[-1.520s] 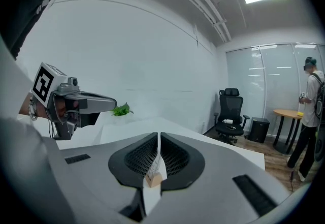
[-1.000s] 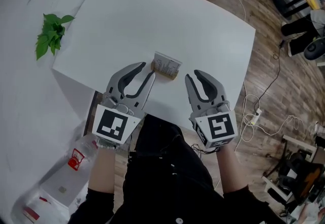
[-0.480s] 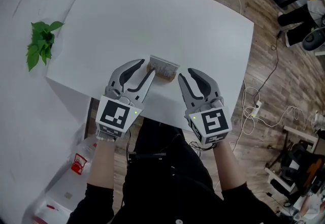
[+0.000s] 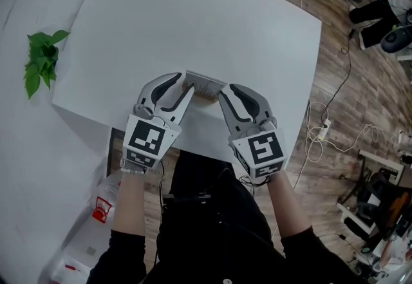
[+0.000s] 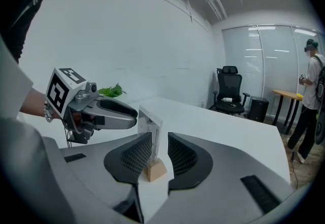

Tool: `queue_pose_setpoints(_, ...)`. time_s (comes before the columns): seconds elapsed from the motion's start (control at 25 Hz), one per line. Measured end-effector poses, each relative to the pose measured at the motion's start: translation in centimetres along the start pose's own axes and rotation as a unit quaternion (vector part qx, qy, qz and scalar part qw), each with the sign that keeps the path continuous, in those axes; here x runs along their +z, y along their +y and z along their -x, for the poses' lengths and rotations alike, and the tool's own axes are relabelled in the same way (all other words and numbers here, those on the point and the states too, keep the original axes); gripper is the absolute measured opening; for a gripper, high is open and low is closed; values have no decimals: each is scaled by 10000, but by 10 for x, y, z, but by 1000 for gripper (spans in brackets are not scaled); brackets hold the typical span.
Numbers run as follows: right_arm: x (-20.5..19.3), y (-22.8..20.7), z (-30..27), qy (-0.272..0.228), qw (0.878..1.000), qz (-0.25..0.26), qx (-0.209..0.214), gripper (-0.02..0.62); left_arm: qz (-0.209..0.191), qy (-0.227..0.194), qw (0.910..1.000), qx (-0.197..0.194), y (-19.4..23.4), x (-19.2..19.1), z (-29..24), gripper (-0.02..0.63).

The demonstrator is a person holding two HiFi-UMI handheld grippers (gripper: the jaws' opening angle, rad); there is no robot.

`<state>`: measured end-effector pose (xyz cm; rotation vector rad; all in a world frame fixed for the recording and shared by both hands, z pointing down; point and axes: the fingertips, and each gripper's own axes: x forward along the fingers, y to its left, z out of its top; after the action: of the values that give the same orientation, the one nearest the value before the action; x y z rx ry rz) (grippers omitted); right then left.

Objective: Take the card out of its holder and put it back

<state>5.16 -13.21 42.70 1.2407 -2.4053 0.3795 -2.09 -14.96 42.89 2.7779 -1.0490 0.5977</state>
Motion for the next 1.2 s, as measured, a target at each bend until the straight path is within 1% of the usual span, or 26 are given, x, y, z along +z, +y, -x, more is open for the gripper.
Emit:
queue_pose_setpoints(0.2,-5,-2,-3,50,10000,-44,-53,121,-85,1,9998,-159,-2,-1,-7,126)
queue_pose_setpoints(0.36,-7,0,-6,79,9999,-68,-21,121,-12,-82,9998,-185,0,0,-9,126)
queue_pose_setpoints(0.48,-8,2,-9,95,9999,-51,-17,117,-33,-117,9997,-230,1,0,-9,123)
queue_pose_setpoints(0.6,-12,0,-10,136,9999,-46,-85,75,-55,-151,9997,-196,2,0,-9,78)
queue_pose_setpoints(0.64,-13,-1,-9,147,9998,-55,-101,68,-54,-155,9997,-188,2,1,-8,73)
queue_pose_setpoints(1.0,-13,0,-8,97,9993,-354,-94,63,-69,-112,9997,-228,1,1,-6,63)
queue_pose_setpoints(1.2,-12,1,-7,92,9992,-385,-88,61,-36,-93,9997,-232,1,0,-4,60)
